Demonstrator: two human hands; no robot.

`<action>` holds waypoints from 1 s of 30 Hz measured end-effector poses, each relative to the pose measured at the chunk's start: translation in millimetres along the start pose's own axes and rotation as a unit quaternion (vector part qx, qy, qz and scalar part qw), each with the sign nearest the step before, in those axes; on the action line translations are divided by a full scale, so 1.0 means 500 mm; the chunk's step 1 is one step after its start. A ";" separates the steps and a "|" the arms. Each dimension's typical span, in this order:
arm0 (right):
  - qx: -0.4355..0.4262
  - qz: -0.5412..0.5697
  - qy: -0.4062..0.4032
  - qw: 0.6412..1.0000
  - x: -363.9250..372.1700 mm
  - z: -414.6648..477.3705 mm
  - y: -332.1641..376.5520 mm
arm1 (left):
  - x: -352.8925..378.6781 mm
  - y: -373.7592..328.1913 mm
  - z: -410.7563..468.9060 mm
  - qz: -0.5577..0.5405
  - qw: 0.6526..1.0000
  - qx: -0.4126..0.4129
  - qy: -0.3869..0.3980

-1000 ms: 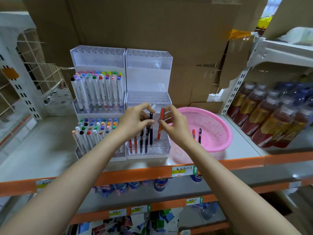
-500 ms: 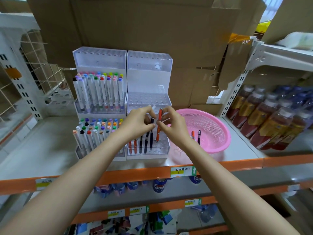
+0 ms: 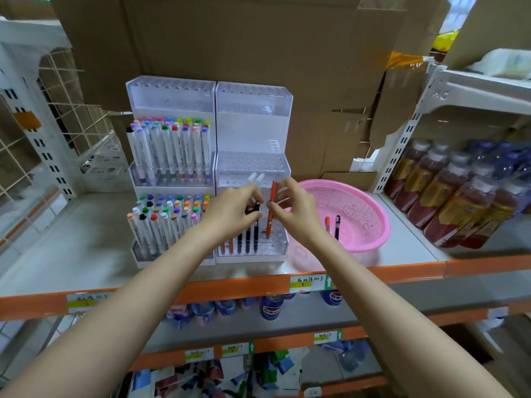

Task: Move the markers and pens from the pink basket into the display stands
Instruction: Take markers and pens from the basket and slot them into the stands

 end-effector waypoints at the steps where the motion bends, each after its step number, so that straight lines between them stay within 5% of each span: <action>1: -0.001 0.000 -0.001 1.000 -0.001 -0.001 0.001 | 0.000 -0.001 -0.001 0.002 1.000 0.008 -0.003; 10: -0.005 0.005 -0.012 1.000 -0.006 -0.007 0.008 | 0.015 0.001 -0.008 0.093 0.994 0.056 0.028; 30: -0.001 0.004 -0.008 1.000 -0.007 -0.008 0.004 | 0.011 0.017 0.010 0.014 0.997 0.012 0.077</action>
Point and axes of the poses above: each hand's wrist, its own z-axis towards the middle knuckle, its own x-axis out of the palm, y = z × x, the point moved 7 cm from there along z, towards the middle knuckle, and after that the axes turned 10 degrees about -y, right-handed, at the moved point
